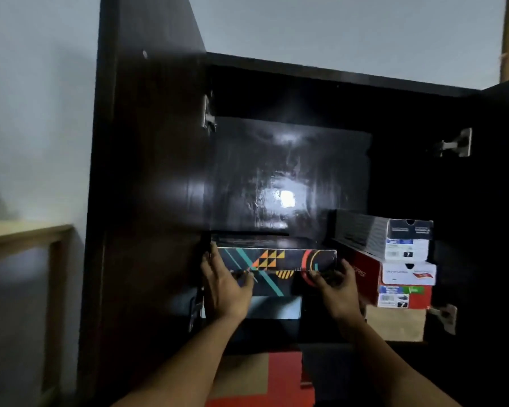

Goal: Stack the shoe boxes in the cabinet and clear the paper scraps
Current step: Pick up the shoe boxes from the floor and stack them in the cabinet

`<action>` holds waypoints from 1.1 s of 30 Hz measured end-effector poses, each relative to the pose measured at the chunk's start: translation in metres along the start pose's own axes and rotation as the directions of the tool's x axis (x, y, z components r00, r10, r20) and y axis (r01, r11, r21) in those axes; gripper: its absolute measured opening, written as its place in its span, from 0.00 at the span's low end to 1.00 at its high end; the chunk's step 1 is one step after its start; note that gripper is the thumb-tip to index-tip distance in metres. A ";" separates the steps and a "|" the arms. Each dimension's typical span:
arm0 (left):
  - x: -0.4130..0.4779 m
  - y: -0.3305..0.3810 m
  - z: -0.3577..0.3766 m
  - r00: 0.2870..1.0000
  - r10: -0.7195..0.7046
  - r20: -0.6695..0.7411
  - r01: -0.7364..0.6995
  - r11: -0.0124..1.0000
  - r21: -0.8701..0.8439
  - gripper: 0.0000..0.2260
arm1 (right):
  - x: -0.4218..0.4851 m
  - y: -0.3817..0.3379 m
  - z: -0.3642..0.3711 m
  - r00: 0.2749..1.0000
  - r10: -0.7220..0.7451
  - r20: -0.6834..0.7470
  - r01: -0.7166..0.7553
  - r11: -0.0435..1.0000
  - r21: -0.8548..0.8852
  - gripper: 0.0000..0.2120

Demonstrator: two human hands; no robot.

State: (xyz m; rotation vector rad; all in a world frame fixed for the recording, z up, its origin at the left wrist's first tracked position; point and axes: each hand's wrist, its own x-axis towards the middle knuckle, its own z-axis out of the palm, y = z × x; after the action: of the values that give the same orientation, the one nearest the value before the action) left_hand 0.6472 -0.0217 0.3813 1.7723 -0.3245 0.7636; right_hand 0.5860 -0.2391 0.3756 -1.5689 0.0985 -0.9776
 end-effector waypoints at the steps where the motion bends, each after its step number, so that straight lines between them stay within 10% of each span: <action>1: 0.002 -0.010 0.008 1.000 0.010 0.016 -0.010 1.000 0.000 0.44 | 0.008 0.012 0.003 1.000 0.012 0.018 -0.011 0.999 -0.044 0.40; 6: 0.011 -0.058 0.031 0.988 0.079 0.131 -0.118 0.940 0.319 0.44 | 0.036 0.058 0.021 0.998 -0.017 0.057 0.031 0.969 -0.246 0.23; 19: 0.044 -0.074 0.065 0.926 -0.212 0.313 -0.014 0.809 0.588 0.44 | 0.070 0.088 0.044 0.953 0.060 0.296 0.098 0.867 -0.489 0.43; 33: -0.099 -0.018 0.018 0.776 -0.073 0.626 -0.119 0.958 0.260 0.41 | -0.056 0.004 -0.073 0.943 0.143 0.301 0.051 0.832 -0.553 0.45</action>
State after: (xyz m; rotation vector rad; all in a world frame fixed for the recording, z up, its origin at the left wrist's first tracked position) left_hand 0.5888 -0.0480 0.3012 2.2839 -0.7146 0.1984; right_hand 0.5065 -0.2653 0.3373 -2.2423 0.1985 -0.6542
